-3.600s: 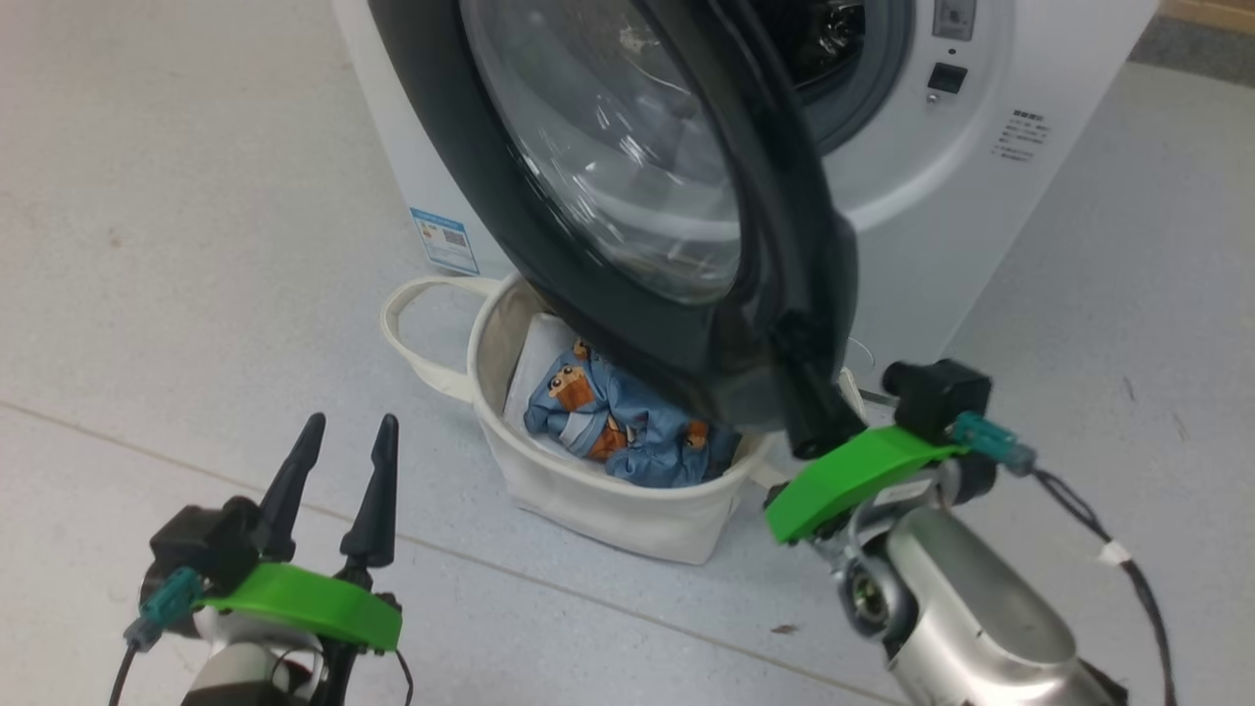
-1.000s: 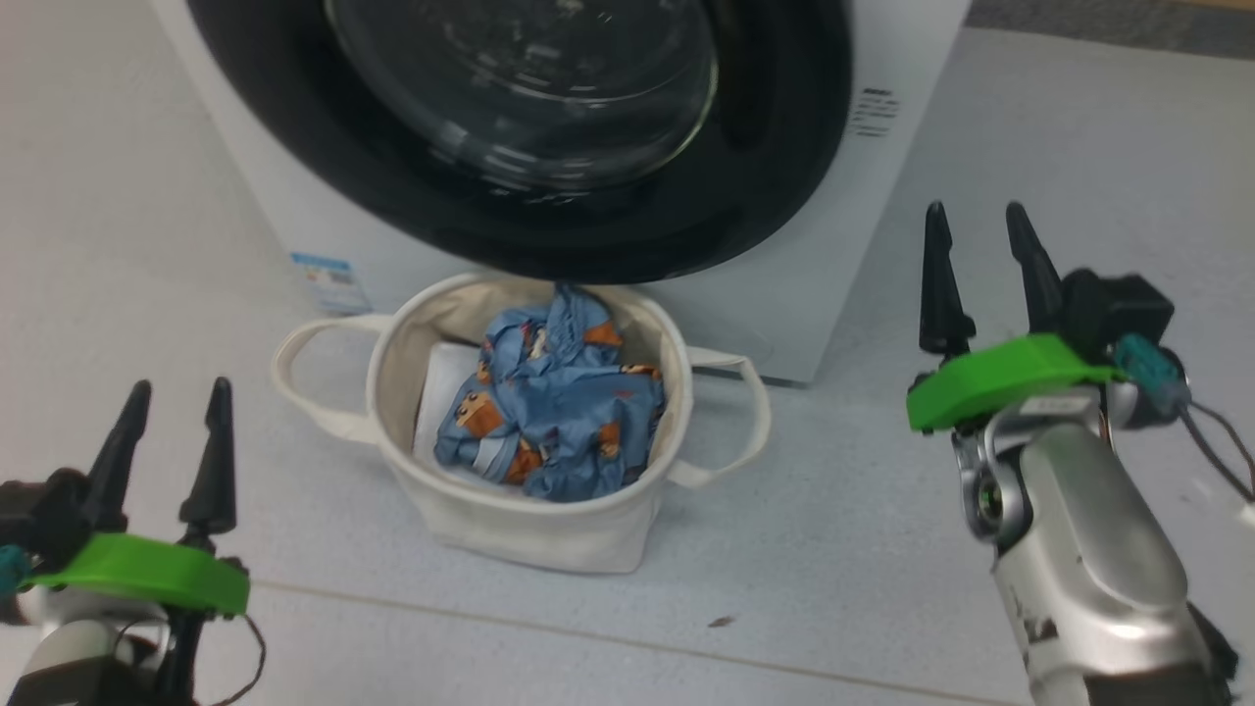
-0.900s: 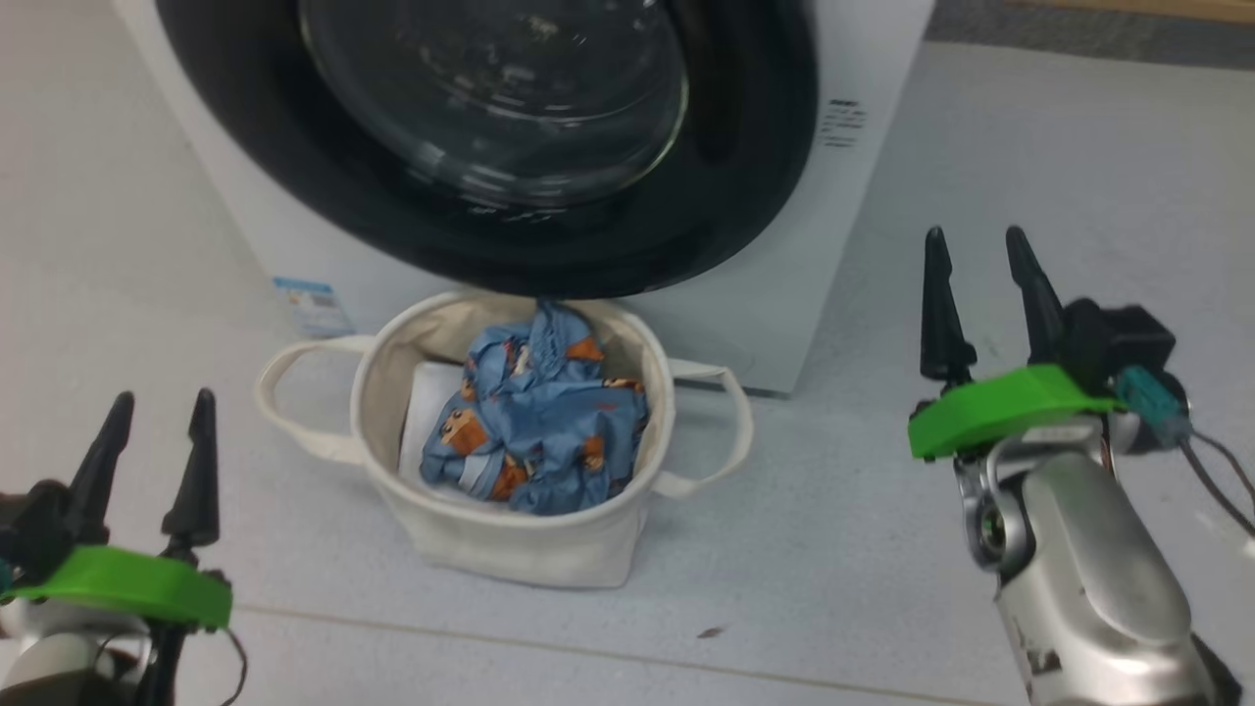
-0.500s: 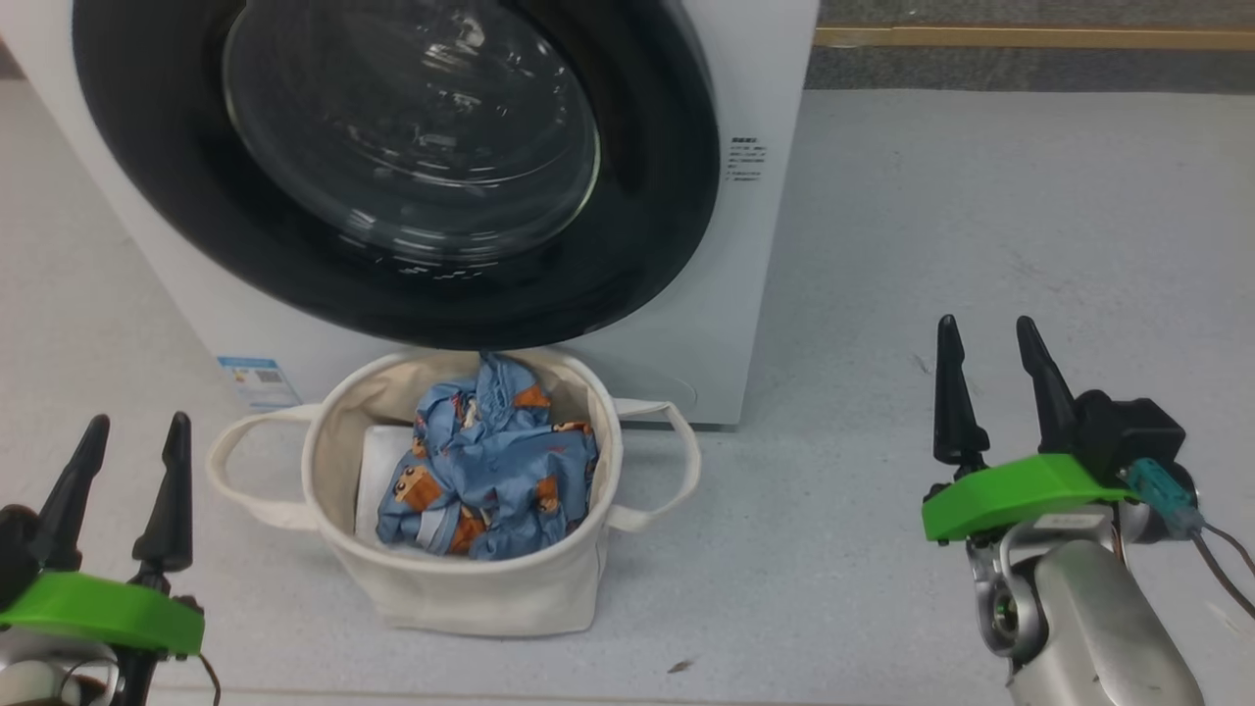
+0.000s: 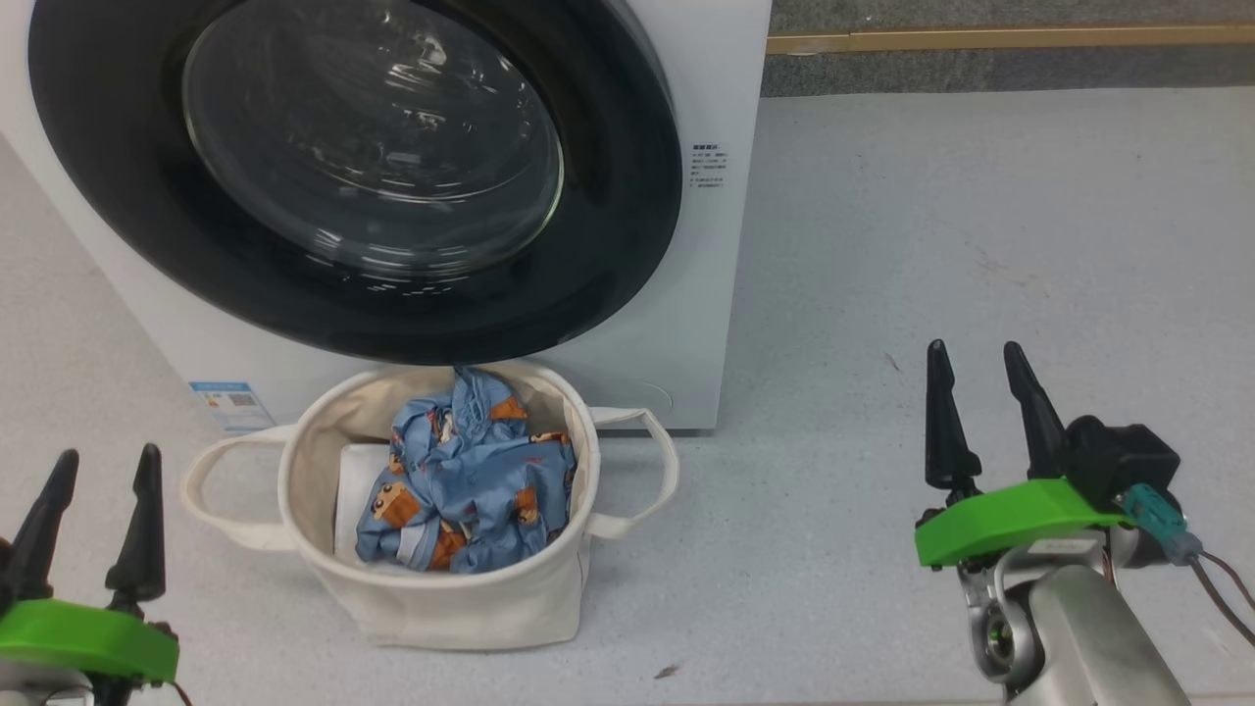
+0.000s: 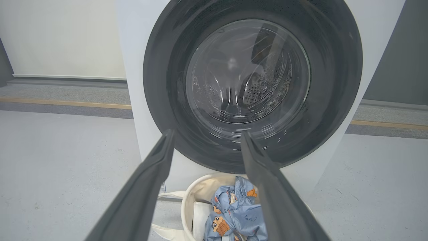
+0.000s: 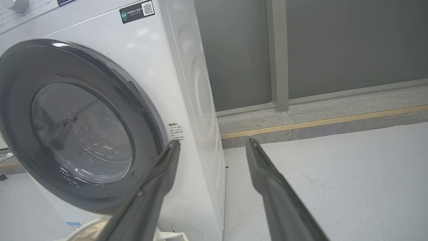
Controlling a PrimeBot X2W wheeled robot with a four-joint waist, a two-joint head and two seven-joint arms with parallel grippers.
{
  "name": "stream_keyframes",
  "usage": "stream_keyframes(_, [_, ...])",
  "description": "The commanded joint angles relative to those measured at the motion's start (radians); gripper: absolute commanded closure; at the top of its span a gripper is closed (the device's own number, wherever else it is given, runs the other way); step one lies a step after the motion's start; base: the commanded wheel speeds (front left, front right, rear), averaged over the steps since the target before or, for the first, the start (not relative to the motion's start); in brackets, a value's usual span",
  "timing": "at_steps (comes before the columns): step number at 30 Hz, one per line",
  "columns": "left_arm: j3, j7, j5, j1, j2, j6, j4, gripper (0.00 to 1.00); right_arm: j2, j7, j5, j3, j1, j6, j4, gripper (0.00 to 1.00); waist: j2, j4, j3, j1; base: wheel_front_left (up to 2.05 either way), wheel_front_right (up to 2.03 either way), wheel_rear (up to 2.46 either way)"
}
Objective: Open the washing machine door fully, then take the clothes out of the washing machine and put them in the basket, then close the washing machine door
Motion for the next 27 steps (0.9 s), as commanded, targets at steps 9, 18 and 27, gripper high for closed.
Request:
stream_keyframes(9, [0.009, -0.009, -0.017, -0.039, 0.030, -0.001, 0.012, 0.00, 0.003, -0.005, -0.006, 0.011, -0.014, 0.000, -0.049, 0.00, -0.0001, 0.005, 0.004, 0.0000, 0.00, 0.00, 0.00])
stream_keyframes(18, [-0.009, -0.011, -0.018, -0.048, 0.018, -0.004, 0.042, 0.00, 0.004, -0.005, -0.018, 0.013, -0.010, 0.000, -0.045, 0.00, -0.0001, 0.011, 0.002, 0.0000, 0.00, 0.00, 0.00])
stream_keyframes(27, [-0.026, -0.012, -0.016, -0.069, 0.022, -0.006, 0.062, 0.00, 0.004, -0.005, -0.015, 0.011, -0.002, 0.000, -0.043, 0.00, -0.0001, 0.019, 0.004, 0.0000, 0.00, 0.00, 0.00])
